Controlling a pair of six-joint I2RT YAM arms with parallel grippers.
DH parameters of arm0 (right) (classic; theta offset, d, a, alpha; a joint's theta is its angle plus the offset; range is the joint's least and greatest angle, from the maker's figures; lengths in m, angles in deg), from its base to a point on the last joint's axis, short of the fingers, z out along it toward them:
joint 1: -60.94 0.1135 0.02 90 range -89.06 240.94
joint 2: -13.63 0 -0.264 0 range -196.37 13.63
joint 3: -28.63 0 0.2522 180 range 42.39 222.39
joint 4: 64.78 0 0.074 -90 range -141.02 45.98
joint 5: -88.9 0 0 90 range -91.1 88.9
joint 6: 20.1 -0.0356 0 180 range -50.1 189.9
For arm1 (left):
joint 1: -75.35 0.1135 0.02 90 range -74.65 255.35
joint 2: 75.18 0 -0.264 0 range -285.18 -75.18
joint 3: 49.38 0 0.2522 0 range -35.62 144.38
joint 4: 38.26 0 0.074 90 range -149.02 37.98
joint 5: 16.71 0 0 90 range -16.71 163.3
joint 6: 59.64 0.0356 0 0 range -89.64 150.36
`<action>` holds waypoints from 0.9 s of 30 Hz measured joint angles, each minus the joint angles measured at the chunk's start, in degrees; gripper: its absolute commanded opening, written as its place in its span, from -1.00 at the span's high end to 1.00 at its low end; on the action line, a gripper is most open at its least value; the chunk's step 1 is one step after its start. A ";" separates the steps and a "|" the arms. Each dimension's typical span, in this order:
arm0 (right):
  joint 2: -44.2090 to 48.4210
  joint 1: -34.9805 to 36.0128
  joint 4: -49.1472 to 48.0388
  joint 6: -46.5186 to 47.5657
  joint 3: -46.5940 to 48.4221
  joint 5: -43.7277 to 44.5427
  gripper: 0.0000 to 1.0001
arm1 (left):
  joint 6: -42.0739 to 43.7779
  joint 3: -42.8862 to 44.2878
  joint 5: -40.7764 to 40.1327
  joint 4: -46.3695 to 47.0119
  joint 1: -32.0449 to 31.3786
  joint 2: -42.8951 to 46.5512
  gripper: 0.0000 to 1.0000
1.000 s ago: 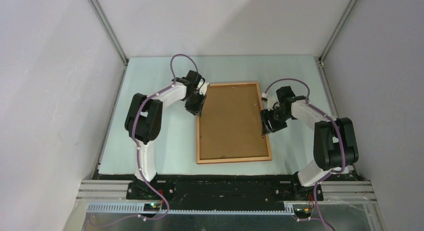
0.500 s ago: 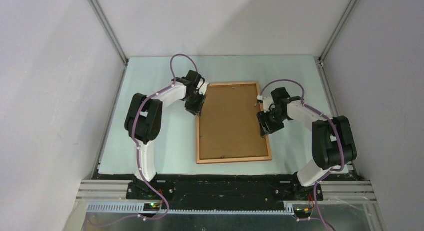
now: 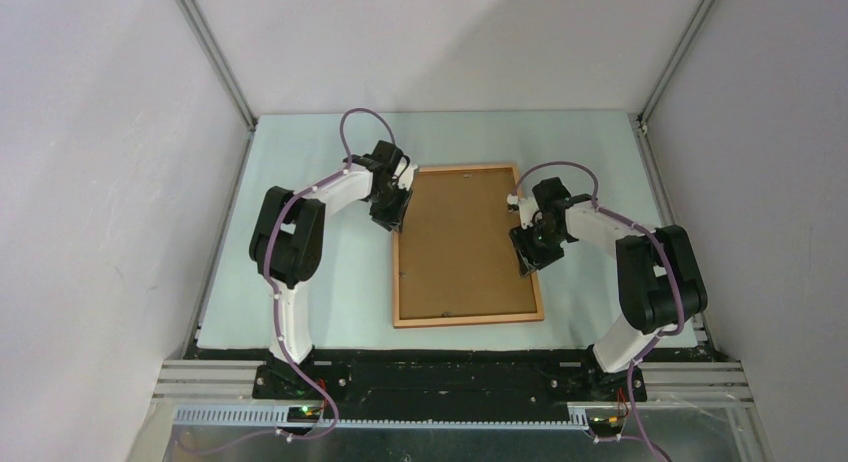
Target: Put the photo into the frame
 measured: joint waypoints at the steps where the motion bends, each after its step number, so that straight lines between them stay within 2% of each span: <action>1: -0.15 0.07 -0.07 -0.11 0.00 0.02 -0.03 | 0.00 0.00 0.02 0.00 0.00 0.00 1.00; 8: -0.17 0.20 -0.09 -1.16 0.02 0.55 0.24 | -0.02 0.00 0.04 0.00 0.04 0.00 1.00; 12: -0.17 0.07 0.20 -1.49 0.24 1.29 0.32 | 0.00 0.00 0.07 0.00 0.04 0.00 1.00; 23: -0.17 -0.13 0.46 -1.38 0.44 1.46 0.44 | 0.00 0.00 0.07 0.00 0.07 0.00 1.00; 27: -0.17 -0.22 0.55 -1.31 0.46 1.46 0.41 | 0.00 0.00 0.09 0.00 0.09 0.00 1.00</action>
